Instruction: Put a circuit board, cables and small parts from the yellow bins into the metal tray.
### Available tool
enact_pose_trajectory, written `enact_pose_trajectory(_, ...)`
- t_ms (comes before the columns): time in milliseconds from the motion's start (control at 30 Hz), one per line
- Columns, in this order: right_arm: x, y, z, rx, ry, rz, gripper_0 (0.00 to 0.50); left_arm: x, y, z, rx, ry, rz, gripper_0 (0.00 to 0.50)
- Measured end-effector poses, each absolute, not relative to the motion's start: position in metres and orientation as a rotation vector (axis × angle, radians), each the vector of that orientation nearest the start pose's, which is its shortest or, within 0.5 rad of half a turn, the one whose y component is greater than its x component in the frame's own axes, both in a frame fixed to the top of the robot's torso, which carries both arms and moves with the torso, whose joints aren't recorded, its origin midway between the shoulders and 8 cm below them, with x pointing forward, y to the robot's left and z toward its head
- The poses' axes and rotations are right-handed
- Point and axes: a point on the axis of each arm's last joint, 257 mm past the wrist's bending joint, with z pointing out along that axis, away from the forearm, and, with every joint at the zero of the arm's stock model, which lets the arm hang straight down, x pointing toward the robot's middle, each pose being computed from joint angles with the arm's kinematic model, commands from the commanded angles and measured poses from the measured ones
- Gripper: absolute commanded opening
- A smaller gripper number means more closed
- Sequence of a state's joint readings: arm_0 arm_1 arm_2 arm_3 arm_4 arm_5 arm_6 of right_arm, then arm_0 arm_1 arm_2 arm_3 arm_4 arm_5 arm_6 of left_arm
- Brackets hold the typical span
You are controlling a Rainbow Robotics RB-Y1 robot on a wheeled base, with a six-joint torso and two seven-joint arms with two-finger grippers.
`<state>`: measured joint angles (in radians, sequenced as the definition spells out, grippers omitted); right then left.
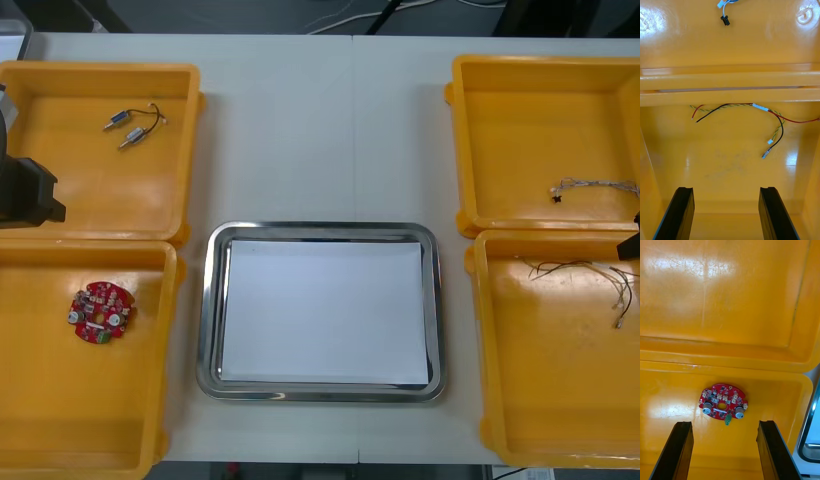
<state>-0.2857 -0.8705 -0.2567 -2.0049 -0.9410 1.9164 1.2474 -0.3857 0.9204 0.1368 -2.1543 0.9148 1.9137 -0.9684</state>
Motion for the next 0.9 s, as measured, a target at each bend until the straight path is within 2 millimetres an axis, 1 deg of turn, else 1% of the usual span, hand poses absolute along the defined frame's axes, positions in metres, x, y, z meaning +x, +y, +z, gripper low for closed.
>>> enact_pose_trajectory(567, 0.392, -0.383, -0.155, 0.059, 2.751, 0.037, 0.500, 0.409, 0.344, -0.114, -0.153, 2.626, 0.020, 0.500)
enact_pose_trajectory(667, 0.392, -0.383, -0.155, 0.059, 2.752, 0.036, 0.500, 0.405, 0.345, -0.121, -0.148, 2.644, 0.022, 0.500)
enact_pose_trajectory(767, 0.392, -0.383, -0.155, 0.060, 2.752, 0.036, 0.500, 0.399, 0.349, -0.130, -0.069, 2.672, 0.048, 0.500)
enact_pose_trajectory(900, 0.392, -0.383, -0.155, 0.060, 2.752, 0.036, 0.500, 0.397, 0.350, -0.134, 0.111, 2.683, 0.090, 0.500)
